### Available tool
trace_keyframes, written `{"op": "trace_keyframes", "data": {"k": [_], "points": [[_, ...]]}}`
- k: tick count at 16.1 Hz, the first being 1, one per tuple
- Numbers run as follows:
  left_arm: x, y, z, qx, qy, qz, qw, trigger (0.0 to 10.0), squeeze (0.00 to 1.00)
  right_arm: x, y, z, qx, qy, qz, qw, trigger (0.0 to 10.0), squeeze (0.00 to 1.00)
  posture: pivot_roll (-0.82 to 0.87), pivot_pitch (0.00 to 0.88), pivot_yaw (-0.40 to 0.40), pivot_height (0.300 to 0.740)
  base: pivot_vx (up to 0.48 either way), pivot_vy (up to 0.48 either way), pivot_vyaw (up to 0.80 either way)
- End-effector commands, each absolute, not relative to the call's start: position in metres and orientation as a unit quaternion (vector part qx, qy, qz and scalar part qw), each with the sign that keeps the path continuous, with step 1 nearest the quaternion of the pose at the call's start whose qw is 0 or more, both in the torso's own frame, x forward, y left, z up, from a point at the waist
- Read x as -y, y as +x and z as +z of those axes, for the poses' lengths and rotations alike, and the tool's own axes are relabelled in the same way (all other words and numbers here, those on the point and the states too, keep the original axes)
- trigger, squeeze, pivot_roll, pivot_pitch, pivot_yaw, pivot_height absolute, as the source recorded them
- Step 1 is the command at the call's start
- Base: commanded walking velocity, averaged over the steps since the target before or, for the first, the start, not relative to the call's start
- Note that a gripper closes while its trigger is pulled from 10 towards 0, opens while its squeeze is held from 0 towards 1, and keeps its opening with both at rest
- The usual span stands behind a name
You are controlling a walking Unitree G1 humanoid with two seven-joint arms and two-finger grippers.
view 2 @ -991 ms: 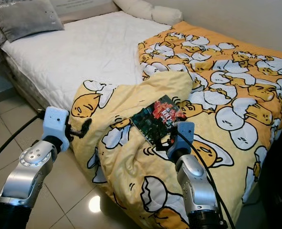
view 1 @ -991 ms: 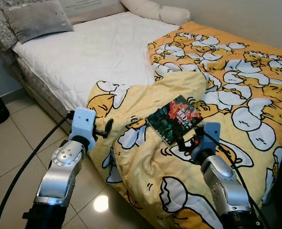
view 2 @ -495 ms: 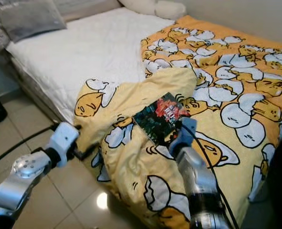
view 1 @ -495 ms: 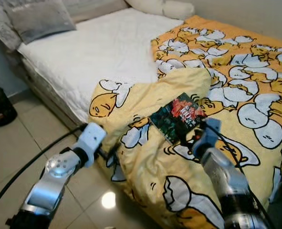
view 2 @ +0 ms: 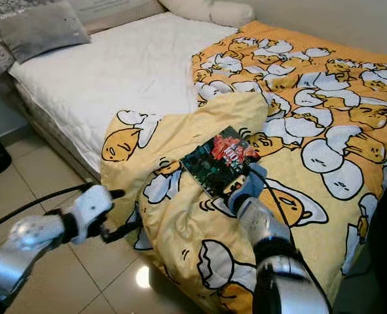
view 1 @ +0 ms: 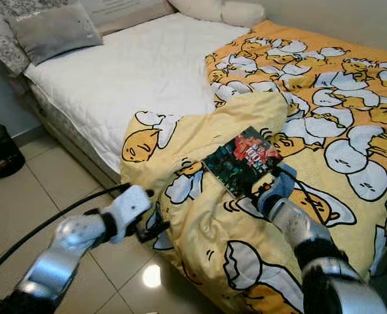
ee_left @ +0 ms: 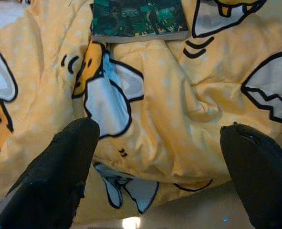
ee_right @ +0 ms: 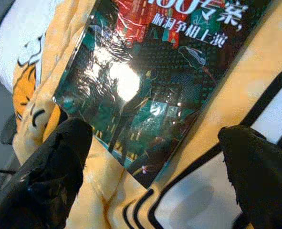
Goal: Clean up the room
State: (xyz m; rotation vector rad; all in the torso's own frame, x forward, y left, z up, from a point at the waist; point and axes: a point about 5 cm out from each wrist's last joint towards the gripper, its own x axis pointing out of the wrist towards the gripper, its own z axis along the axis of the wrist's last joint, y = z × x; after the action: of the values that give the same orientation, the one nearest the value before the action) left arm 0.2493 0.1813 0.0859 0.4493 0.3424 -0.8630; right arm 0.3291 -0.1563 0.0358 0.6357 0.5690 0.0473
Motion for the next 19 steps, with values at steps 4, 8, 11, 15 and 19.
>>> {"op": "trace_keyframes", "data": {"k": [4, 8, 11, 15, 19], "points": [[-0.192, 0.235, 0.089, -0.168, 0.215, -0.410, 0.870, 10.0, 0.85, 0.142, 0.334, 0.036, -0.286, 0.341, 0.044, 0.894, 10.0, 0.00, 0.15, 0.000, -0.012, 0.740, 0.000, 0.000, 0.00], [-0.192, 0.227, 0.093, -0.169, 0.212, -0.409, 0.871, 10.0, 0.85, 0.135, 0.333, 0.032, -0.306, 0.322, 0.036, 0.895, 10.0, 0.00, 0.17, 0.000, -0.027, 0.740, 0.000, 0.000, 0.00], [-0.192, 0.223, 0.096, -0.170, 0.209, -0.412, 0.870, 10.0, 0.85, 0.132, 0.332, 0.030, -0.311, 0.329, 0.026, 0.891, 10.0, 0.00, 0.18, 0.000, -0.027, 0.740, 0.000, 0.000, 0.00], [-0.191, 0.210, 0.104, -0.179, 0.207, -0.427, 0.862, 10.0, 0.85, 0.129, 0.325, 0.020, -0.310, 0.371, -0.008, 0.875, 10.0, 0.00, 0.24, 0.029, -0.023, 0.740, 0.000, 0.000, 0.00], [-0.188, 0.200, 0.112, -0.188, 0.205, -0.440, 0.854, 10.0, 0.86, 0.122, 0.318, 0.011, -0.321, 0.387, -0.035, 0.864, 10.0, 0.00, 0.30, 0.110, -0.003, 0.740, 0.000, 0.000, 0.00]]}}
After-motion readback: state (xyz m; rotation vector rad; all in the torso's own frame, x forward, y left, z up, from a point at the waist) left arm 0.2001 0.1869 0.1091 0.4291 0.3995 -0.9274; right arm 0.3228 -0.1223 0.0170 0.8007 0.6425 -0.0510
